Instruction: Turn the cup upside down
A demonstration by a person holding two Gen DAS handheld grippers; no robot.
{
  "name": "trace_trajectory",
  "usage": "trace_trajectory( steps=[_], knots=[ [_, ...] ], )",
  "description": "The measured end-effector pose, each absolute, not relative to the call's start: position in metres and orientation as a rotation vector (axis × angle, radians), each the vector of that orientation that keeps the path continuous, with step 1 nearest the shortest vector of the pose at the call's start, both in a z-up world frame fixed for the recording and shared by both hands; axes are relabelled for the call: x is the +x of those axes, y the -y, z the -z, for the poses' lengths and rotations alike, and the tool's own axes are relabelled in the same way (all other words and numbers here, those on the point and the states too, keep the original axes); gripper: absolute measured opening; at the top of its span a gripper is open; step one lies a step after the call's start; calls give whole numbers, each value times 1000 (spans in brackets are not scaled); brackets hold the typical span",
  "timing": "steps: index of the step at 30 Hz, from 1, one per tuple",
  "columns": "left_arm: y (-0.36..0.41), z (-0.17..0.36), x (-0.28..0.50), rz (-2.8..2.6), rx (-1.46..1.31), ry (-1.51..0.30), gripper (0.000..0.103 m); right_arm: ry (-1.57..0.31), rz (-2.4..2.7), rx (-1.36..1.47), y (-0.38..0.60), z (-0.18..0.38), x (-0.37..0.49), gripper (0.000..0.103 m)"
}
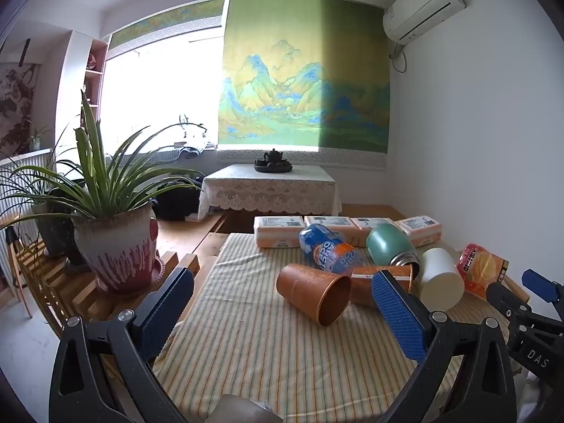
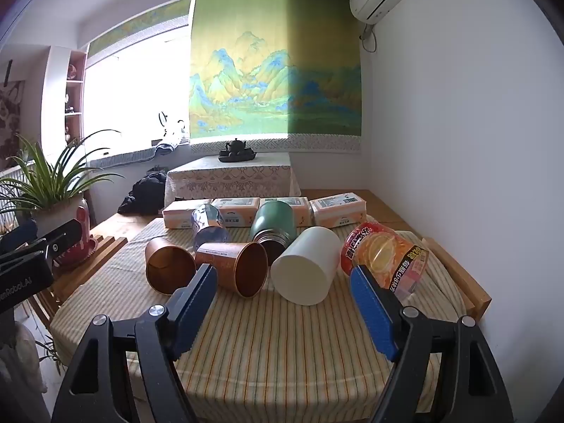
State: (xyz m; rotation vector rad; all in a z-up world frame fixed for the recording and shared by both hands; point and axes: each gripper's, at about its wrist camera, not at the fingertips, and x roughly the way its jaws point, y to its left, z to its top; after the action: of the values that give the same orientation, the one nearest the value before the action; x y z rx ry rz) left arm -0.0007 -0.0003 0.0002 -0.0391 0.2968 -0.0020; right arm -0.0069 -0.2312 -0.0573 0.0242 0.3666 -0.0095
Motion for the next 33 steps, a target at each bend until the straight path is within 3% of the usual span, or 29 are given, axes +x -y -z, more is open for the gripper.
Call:
trace_trajectory(
  steps=[33],
  knots=[
    [1, 9, 1, -14, -46, -301, 102, -346, 46, 60, 246, 56, -11, 78]
  ],
)
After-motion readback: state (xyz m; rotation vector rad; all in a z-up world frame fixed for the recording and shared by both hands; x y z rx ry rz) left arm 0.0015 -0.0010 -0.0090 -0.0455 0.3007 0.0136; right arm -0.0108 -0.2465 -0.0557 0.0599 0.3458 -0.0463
